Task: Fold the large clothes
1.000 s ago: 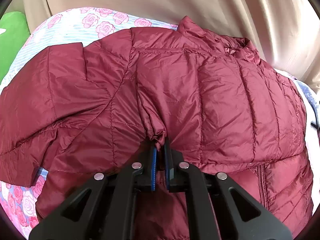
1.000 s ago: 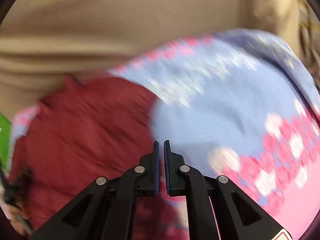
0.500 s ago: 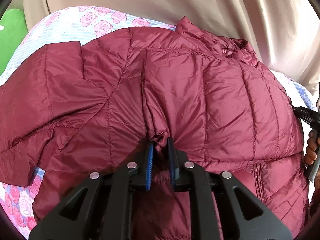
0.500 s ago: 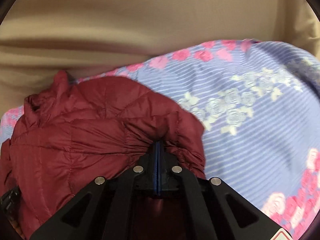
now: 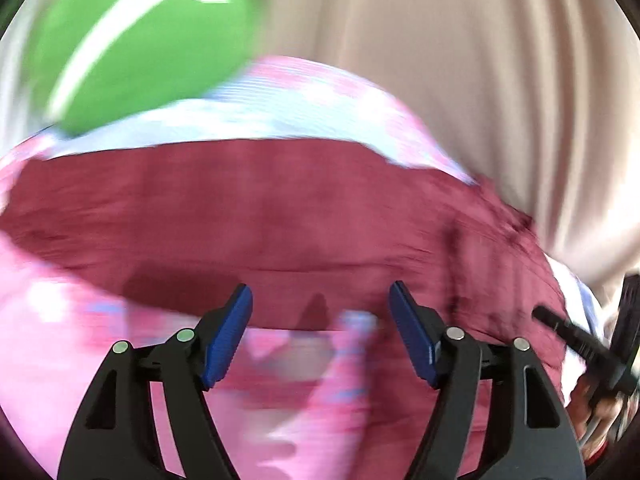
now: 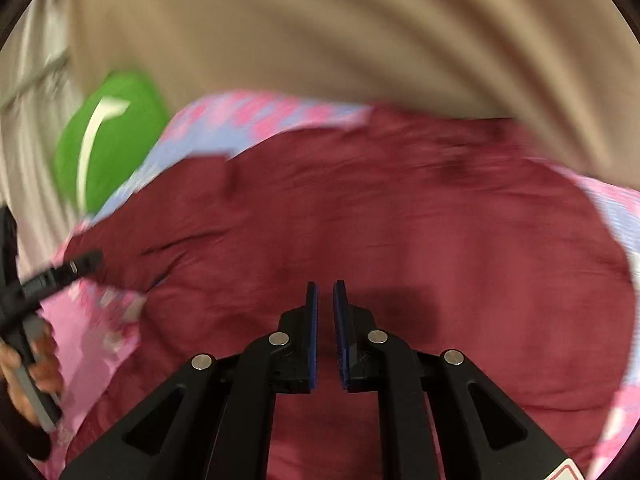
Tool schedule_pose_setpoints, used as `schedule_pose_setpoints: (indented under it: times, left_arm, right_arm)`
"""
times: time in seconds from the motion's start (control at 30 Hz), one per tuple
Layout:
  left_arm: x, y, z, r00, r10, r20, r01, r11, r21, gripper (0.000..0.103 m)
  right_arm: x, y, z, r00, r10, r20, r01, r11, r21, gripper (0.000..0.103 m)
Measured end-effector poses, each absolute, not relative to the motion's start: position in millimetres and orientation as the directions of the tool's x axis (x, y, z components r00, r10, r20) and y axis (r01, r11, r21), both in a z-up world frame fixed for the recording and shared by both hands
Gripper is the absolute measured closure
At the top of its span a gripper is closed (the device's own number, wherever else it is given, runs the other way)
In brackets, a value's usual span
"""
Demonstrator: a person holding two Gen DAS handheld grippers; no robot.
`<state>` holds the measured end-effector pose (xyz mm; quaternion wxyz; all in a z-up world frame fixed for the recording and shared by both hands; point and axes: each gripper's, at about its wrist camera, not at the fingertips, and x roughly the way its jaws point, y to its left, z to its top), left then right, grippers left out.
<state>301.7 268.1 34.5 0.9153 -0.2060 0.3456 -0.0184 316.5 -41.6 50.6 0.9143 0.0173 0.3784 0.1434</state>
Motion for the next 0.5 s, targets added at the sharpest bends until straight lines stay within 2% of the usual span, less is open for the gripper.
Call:
schedule_pose_setpoints:
  times: [0.07, 0.23, 0.4, 0.5]
  left_arm:
    - [293, 315, 27, 0.750, -0.106, -0.653, -0.216, 0.893, -0.394, 0.034]
    - [273, 413, -1, 0.714, -0.036, -0.699, -0.416, 0.781, -0.465, 0.035]
    - [267, 454, -18, 0.708, -0.025, -0.705, -0.471, 0.727, -0.499, 0.034]
    - [274, 460, -18, 0.724, -0.024, -0.690, -0.460, 0.728, -0.508, 0.029]
  right_arm:
    - [327, -5, 39, 0.638, 0.311, -0.705, -0.288, 0.945, 0.155, 0.092]
    - [337, 66, 24, 0.601, 0.338, -0.724, -0.330, 0.930, 0.160, 0.092]
    - [361, 89, 3, 0.567, 0.292, -0.770, -0.309, 0.942, 0.130, 0.092]
    - [362, 94, -11, 0.577, 0.264, -0.773, -0.311, 0.946, 0.091, 0.093]
